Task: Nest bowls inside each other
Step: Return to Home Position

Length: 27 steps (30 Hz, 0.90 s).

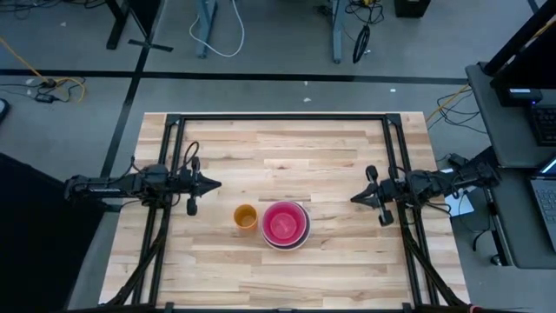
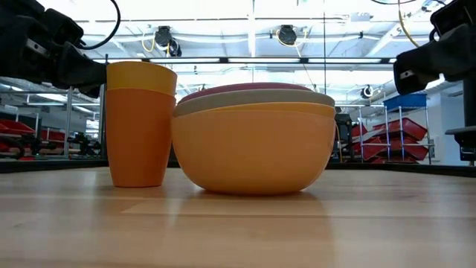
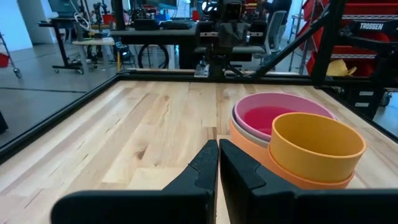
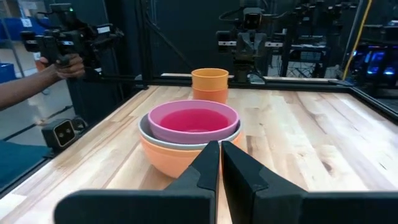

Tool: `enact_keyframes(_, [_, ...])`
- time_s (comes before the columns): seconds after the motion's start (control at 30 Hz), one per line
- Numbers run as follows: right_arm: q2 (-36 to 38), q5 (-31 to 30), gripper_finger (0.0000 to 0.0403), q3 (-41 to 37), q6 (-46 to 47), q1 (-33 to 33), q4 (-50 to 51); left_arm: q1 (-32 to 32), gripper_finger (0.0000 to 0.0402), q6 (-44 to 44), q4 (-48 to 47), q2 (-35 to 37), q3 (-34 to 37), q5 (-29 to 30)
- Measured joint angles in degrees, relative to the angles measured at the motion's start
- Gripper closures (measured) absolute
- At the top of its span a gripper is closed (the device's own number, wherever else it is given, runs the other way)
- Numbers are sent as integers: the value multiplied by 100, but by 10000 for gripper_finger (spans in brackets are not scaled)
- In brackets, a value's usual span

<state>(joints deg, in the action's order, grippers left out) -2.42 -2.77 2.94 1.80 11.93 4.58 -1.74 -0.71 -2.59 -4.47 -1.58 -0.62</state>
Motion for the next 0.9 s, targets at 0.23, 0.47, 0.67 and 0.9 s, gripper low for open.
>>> enact_keyframes(0.23, [0,276,403,0,-59,-369,34,0,402,2,-2,0,0,-2])
enact_keyframes(0.47, [0,288,403,0,-153,-776,35,-2,402,270,8,0,0,44])
enact_keyframes(0.67, [0,343,403,0,-211,-1092,37,-7,402,475,18,0,-2,148])
enact_keyframes(0.9, [-7,462,403,0,-227,-1118,33,-22,402,642,60,0,-4,443])
